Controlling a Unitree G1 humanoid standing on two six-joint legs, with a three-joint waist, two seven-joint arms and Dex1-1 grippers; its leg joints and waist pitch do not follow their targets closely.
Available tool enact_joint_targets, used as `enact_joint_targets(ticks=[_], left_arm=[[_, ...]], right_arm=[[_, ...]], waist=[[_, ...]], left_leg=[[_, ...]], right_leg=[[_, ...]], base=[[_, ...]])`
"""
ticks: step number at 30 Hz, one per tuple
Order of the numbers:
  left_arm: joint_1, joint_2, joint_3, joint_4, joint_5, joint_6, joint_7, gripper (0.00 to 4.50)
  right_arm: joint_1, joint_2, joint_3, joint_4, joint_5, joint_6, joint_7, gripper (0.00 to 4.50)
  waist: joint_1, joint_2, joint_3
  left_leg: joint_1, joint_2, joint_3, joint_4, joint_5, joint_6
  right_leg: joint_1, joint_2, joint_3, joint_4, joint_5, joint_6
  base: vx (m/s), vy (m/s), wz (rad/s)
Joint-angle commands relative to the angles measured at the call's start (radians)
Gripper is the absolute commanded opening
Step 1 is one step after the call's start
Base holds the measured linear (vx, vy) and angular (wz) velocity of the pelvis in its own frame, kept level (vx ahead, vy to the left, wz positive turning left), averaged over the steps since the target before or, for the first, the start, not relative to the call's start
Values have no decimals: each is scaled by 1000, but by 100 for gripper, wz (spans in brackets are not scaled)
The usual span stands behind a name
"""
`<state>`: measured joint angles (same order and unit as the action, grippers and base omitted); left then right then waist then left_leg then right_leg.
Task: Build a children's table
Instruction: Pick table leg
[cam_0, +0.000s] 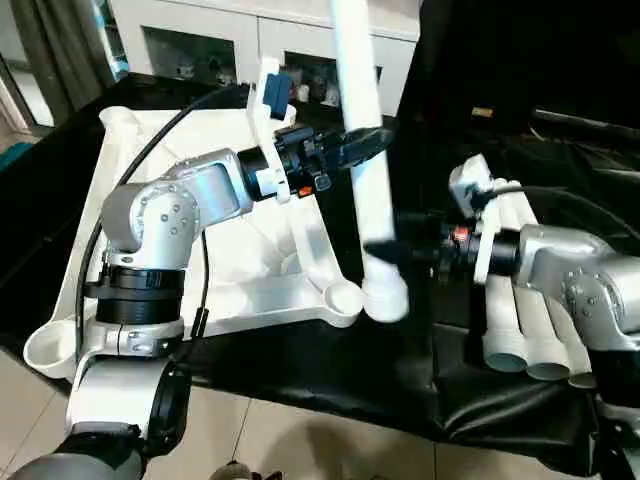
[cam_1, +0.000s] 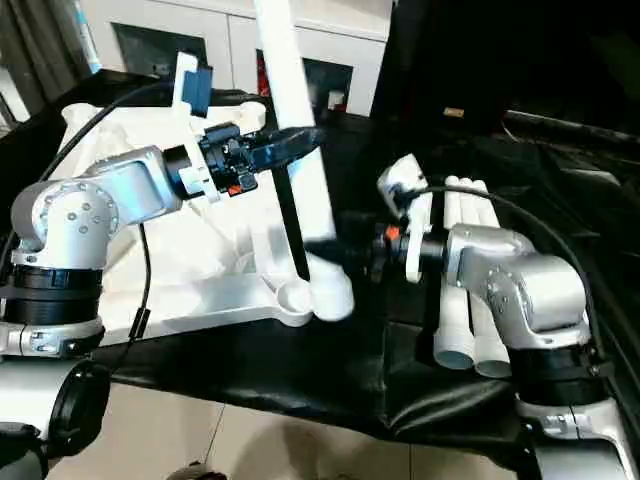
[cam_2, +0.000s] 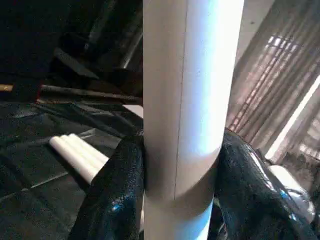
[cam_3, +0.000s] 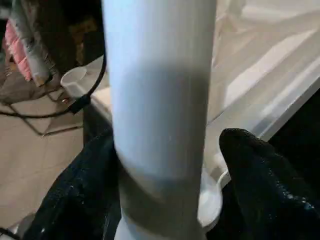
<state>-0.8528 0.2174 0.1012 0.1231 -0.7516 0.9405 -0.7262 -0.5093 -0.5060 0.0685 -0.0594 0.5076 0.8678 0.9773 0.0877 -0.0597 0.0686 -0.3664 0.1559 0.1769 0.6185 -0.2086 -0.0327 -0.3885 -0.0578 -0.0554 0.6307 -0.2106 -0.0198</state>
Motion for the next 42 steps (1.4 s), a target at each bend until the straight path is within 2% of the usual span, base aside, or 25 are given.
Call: enact_joint_targets(ticks=[1,2,3,6,9,10,12,14,15,17,19,21,25,27,28,30,33,39,40,41,42], left_arm=[[-39,-6,-11,-34,-27,6,-31,173],[-39,-5,-12,-32,-26,6,-33,173],[-38,-5,-13,-30,-25,5,-34,173],[-34,-2,-17,-29,-25,6,-38,173],[-32,-3,-15,-27,-22,-2,-33,173],[-31,-4,-16,-27,-18,-7,-31,173],[-37,-27,1,6,22,-25,58,229],[-19,-42,1,3,20,9,92,246],[-4,-51,-5,-14,23,14,107,250],[33,-68,-30,-62,34,16,132,254],[54,-77,-50,-88,45,16,146,282],[85,-104,-78,-112,65,12,182,293],[89,-111,-84,-95,83,-9,199,293],[79,-117,-73,-76,92,-17,222,277],[69,-121,-58,-61,98,-26,238,265],[60,-123,-40,-51,95,-30,242,254],[54,-120,-30,-45,96,-38,245,212],[40,-111,-27,-26,108,-93,226,184],[39,-104,-36,-27,111,-93,213,184],[39,-97,-47,-28,117,-92,201,184],[40,-92,-56,-33,117,-87,188,184]], right_arm=[[5,-21,13,7,-19,13,-2,293],[5,-22,16,7,-19,15,-1,288],[5,-23,18,7,-17,16,1,259],[5,-20,19,6,-13,17,-3,251],[2,-14,19,11,-12,11,-17,212],[2,-12,18,12,-12,10,-21,212],[-2,3,11,18,-14,2,-42,199],[-4,22,6,19,-16,-4,-65,192],[-5,28,5,18,-17,-6,-72,192],[-6,40,5,15,-19,-7,-85,192],[-7,46,6,16,-21,-10,-91,191],[-12,54,7,21,-24,-13,-100,191],[-16,61,12,27,-25,-17,-110,191],[-18,64,13,30,-27,-18,-115,191],[-20,64,17,32,-28,-20,-113,191],[-21,65,22,34,-28,-20,-114,191],[-22,63,31,34,-36,-25,-114,190],[-13,55,54,18,-54,-47,-104,189],[-14,58,48,20,-47,-40,-105,245],[-16,61,43,23,-41,-35,-106,259],[-18,60,39,25,-38,-31,-105,259]], waist=[[0,5,-72],[0,6,-72],[-1,5,-72],[0,5,-73],[1,6,-74],[0,5,-74],[-1,9,-73],[1,7,-75],[2,17,-75],[0,11,-76],[0,10,-75],[0,11,-75],[1,10,-74],[1,12,-73],[0,7,-73],[1,9,-73],[2,12,-73],[1,13,-75],[0,12,-74],[1,9,-75],[0,11,-74]], left_leg=[[13,76,-25,-68,-21,31],[14,77,-26,-68,-24,28],[13,77,-26,-68,-23,25],[13,77,-26,-68,-16,26],[13,77,-26,-67,-3,30],[13,77,-26,-67,-2,31],[12,78,-26,-67,-9,29],[13,77,-26,-67,-13,24],[13,78,-28,-67,-12,19],[13,80,-28,-67,-15,15],[11,78,-27,-67,-12,17],[12,80,-27,-68,-17,18],[14,79,-26,-68,-30,15],[14,79,-26,-69,-37,10],[13,79,-26,-69,-38,10],[12,79,-26,-70,-38,10],[12,80,-28,-70,-33,7],[11,79,-28,-69,-27,7],[11,78,-27,-69,-27,9],[11,79,-28,-70,-24,13],[11,80,-27,-70,-26,13]], right_leg=[[59,-99,60,-63,-15,-275],[59,-99,59,-63,-23,-272],[59,-99,59,-63,-25,-270],[59,-99,59,-61,-11,-270],[59,-99,59,-59,9,-275],[59,-98,58,-59,12,-276],[59,-98,59,-60,15,-279],[60,-100,58,-60,7,-284],[60,-101,58,-58,11,-285],[63,-101,58,-59,19,-285],[63,-99,57,-59,24,-282],[63,-99,57,-60,17,-278],[61,-97,57,-65,-14,-264],[60,-97,56,-67,-23,-258],[61,-97,55,-67,-24,-258],[62,-98,54,-68,-31,-253],[61,-98,52,-67,-27,-251],[62,-98,53,-65,-3,-251],[62,-98,53,-65,-2,-251],[62,-98,53,-64,-3,-251],[61,-98,52,-64,-6,-253]], base=[[0,0,0],[0,0,0],[0,0,0],[0,0,0],[0,0,0],[0,0,0],[0,0,0],[0,0,0],[0,0,0],[0,0,0],[0,0,0],[0,0,0],[0,0,0],[0,0,0],[0,0,0],[0,0,0],[0,0,0],[0,0,0],[0,0,0],[0,0,0],[0,0,0]])
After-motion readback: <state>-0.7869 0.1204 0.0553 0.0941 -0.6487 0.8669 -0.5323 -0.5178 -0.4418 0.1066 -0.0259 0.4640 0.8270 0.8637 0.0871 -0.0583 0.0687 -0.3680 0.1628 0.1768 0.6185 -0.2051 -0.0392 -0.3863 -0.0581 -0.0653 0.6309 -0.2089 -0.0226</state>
